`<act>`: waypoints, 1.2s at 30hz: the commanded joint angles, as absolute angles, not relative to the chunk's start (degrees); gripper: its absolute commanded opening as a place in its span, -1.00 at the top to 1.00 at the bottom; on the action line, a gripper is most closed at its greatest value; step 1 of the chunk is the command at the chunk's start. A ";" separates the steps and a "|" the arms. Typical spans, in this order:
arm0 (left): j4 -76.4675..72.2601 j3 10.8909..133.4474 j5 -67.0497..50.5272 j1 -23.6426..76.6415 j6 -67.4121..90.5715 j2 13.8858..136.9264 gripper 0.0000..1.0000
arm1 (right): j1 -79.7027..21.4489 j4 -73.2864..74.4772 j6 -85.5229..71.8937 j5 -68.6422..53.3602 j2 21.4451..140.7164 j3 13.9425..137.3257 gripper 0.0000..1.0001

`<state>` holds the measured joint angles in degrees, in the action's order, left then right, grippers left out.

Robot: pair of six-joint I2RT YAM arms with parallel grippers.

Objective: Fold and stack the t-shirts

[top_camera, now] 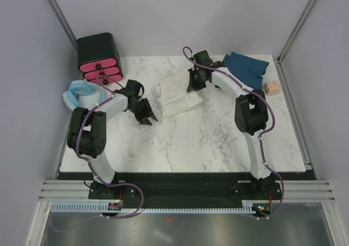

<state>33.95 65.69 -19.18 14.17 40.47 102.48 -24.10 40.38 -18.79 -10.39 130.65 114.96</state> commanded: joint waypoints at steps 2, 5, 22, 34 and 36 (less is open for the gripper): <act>38.84 62.32 -13.98 14.24 37.97 95.46 0.08 | -21.80 42.80 -18.46 -6.07 131.39 122.07 1.00; 39.02 61.52 -13.54 14.15 38.06 93.78 0.08 | -20.66 43.41 -16.70 -6.06 132.54 125.32 1.00; 38.94 59.77 -14.77 14.15 36.12 96.77 0.13 | -11.43 46.06 -11.08 -5.80 135.00 139.48 1.00; 38.15 58.27 -15.29 14.24 35.95 97.73 0.17 | -6.33 43.07 -11.60 -8.61 131.22 141.76 1.00; 37.97 58.01 -15.38 14.24 35.86 97.73 0.17 | -5.80 42.63 -11.78 -8.61 130.61 142.03 1.00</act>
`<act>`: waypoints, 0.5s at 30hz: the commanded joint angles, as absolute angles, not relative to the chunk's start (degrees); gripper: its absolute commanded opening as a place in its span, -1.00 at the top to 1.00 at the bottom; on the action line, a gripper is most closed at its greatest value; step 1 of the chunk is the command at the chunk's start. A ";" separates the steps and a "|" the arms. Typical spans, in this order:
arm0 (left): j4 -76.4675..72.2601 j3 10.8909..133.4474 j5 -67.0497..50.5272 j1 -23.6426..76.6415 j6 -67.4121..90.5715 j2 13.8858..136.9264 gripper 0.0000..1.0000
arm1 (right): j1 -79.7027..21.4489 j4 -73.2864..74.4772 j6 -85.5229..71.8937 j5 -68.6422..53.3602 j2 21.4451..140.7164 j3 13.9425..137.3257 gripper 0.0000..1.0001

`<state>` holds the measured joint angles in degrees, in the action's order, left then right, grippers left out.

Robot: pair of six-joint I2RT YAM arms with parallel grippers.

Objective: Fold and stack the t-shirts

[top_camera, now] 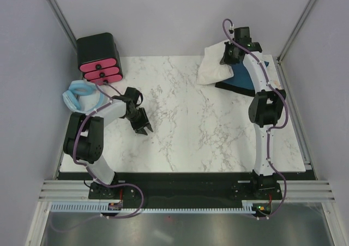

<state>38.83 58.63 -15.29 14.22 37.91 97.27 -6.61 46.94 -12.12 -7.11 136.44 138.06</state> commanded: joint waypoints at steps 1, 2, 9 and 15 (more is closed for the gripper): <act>37.97 57.92 -15.38 14.24 35.77 97.82 0.17 | -5.10 42.63 -11.86 -8.61 130.34 142.03 1.00; 37.97 57.83 -15.38 14.24 35.68 97.82 0.17 | -4.75 42.63 -11.95 -8.70 129.99 141.86 1.00; 37.44 56.78 -15.73 14.33 35.68 98.09 0.18 | -1.59 42.71 -12.30 -8.79 125.08 138.79 1.00; 37.09 57.04 -16.26 14.41 35.68 98.35 0.19 | 2.02 42.71 -12.66 -8.26 123.05 136.06 1.00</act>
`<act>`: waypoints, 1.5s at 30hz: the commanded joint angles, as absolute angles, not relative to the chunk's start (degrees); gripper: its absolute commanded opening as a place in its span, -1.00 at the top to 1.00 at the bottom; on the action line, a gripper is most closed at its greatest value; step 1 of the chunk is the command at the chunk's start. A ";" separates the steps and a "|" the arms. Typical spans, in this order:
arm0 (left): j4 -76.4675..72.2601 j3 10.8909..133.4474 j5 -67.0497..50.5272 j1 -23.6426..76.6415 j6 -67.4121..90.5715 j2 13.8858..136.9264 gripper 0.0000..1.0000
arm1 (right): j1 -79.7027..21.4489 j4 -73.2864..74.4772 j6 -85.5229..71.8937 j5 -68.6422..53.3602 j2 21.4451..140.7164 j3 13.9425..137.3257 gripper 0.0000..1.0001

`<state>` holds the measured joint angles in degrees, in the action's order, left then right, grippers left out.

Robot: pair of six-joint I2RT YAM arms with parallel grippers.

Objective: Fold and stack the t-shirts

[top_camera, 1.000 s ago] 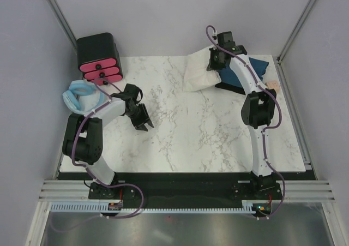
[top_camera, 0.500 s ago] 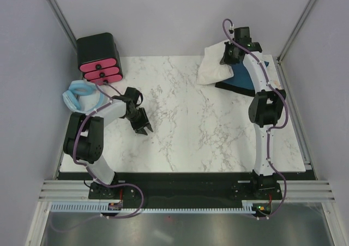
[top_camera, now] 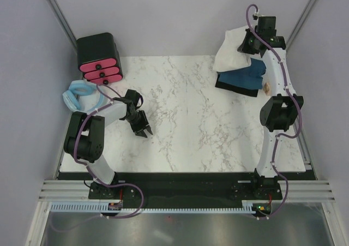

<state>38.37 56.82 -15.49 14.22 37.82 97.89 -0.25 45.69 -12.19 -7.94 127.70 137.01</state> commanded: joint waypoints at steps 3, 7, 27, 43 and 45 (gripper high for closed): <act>37.09 57.22 -16.35 14.41 35.60 98.52 0.19 | 3.51 42.80 -12.92 -8.53 122.78 134.57 1.00; 37.00 57.22 -16.52 14.41 35.25 98.70 0.20 | 5.80 42.63 -13.09 -9.05 122.96 131.84 1.00; 36.56 59.32 -17.58 14.59 34.54 102.13 0.23 | 9.67 47.01 -13.00 -5.72 124.10 113.65 0.35; 36.30 59.50 -18.02 14.85 32.52 103.27 0.24 | 9.67 48.77 -18.54 4.65 118.56 115.03 0.16; 36.39 59.59 -18.02 14.85 32.26 103.36 0.24 | 9.67 49.91 -18.54 4.92 119.35 116.10 0.16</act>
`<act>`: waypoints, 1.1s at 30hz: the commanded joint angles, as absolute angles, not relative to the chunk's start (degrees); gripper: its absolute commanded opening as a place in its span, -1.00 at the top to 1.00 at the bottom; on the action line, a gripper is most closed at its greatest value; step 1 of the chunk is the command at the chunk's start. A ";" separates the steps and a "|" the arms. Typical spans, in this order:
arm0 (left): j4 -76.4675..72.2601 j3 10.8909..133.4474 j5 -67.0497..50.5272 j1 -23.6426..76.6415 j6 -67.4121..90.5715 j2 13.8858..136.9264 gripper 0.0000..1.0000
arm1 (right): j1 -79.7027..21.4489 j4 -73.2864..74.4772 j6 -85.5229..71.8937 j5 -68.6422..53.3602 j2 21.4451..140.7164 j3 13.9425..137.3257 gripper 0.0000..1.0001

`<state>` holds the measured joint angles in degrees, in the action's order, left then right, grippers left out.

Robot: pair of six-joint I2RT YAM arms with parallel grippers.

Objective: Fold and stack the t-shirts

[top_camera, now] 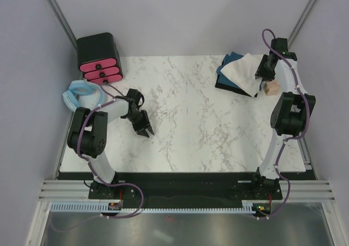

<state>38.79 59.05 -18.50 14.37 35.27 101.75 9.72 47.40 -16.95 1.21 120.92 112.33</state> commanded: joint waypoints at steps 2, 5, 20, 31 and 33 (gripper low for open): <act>36.30 59.76 -18.02 14.85 31.99 103.45 0.25 | 9.67 51.15 -18.81 5.10 121.02 118.38 0.17; 36.30 59.85 -17.93 14.85 31.64 103.45 0.25 | 9.67 52.74 -19.60 5.10 121.64 118.92 0.20; 36.30 60.47 -18.72 14.85 31.90 102.31 0.24 | 10.55 47.55 -23.90 12.13 114.79 112.24 0.09; 36.12 59.77 -18.19 14.85 30.50 101.78 0.24 | 11.51 49.12 -27.07 8.79 117.24 114.17 -0.08; 36.21 59.85 -18.11 14.85 30.32 101.78 0.24 | 11.51 50.70 -27.60 8.70 119.26 116.62 -0.05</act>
<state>38.79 59.35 -19.11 14.41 33.26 102.02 11.38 48.84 -25.52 9.58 117.62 112.33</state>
